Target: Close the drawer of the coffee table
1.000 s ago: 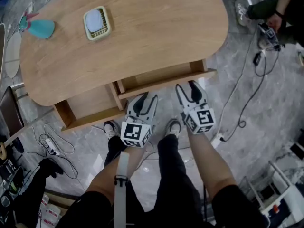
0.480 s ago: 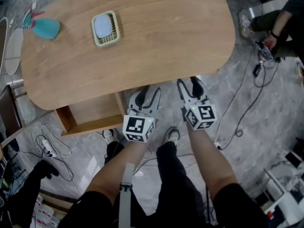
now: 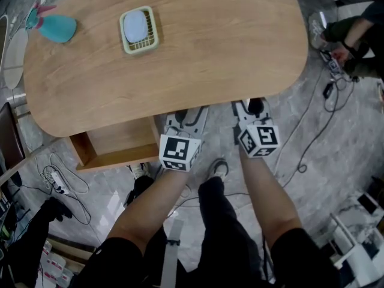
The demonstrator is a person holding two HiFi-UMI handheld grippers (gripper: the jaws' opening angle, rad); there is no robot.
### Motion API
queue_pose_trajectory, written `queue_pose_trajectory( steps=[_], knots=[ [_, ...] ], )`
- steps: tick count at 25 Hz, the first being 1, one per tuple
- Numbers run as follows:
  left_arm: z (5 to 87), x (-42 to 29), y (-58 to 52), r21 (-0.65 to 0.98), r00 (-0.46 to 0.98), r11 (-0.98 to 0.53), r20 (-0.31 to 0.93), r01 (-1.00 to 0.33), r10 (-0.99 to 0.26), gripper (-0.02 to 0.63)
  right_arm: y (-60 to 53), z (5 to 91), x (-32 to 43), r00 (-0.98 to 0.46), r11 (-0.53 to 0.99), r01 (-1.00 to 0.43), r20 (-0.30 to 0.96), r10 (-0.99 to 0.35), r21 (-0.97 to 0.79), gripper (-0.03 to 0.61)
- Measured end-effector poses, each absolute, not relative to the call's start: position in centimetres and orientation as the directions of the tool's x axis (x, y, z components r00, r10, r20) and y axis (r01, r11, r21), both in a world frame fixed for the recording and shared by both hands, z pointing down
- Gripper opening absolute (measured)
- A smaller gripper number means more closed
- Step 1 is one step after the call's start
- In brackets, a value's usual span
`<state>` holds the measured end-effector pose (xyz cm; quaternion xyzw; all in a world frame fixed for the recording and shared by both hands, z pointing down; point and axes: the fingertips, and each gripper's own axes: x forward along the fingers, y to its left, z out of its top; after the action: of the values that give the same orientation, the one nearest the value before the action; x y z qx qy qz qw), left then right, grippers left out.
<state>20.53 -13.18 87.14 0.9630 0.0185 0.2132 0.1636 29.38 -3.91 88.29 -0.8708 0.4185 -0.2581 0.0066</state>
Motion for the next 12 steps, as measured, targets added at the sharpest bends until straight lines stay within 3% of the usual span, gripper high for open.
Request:
queue_pose_trajectory(
  steps=[12],
  knots=[
    [87.1, 20.4, -12.5, 0.329, 0.909, -0.944, 0.401, -0.033, 0.108, 0.149, -2.9, 88.2, 27.8, 0.519, -0.651, -0.726, 0.444, -0.731, -0.222, 0.213]
  ],
)
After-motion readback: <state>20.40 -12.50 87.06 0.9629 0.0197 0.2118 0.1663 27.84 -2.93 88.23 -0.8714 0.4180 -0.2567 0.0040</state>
